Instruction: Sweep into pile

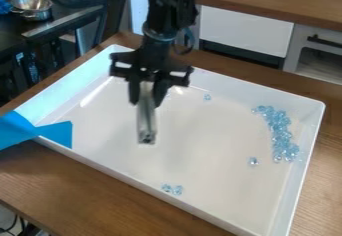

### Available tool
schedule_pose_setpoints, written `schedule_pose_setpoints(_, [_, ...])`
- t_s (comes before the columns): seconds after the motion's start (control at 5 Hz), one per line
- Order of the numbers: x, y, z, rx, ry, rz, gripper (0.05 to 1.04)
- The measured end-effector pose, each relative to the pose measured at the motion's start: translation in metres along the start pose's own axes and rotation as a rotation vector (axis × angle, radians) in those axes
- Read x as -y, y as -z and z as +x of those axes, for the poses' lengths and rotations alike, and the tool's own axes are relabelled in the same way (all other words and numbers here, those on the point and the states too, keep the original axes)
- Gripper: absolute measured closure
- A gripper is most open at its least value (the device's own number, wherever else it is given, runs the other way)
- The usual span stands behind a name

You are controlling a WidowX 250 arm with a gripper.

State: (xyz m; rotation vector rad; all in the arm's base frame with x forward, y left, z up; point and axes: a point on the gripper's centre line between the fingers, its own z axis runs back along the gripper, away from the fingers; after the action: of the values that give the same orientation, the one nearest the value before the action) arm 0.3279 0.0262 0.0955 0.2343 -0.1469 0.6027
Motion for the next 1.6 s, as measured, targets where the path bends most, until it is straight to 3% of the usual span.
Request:
schedule_pose_setpoints(0.2, [0.002,0.005,-0.016,-0.078,-0.156,-0.015,0.713])
schedule_pose_setpoints(0.4, [0.007,0.016,-0.029,-0.102,-0.25,0.009,0.713])
schedule_pose_setpoints(0.6, [0.021,0.03,-0.048,-0.089,-0.303,0.033,0.713])
schedule_pose_setpoints(1.0, [0.023,0.037,-0.053,-0.078,-0.309,0.046,0.713])
schedule_pose_setpoints(1.4, [0.036,0.041,-0.048,-0.054,-0.306,0.045,0.713])
schedule_pose_setpoints(1.6, [0.057,0.04,-0.033,-0.046,-0.331,0.039,0.713])
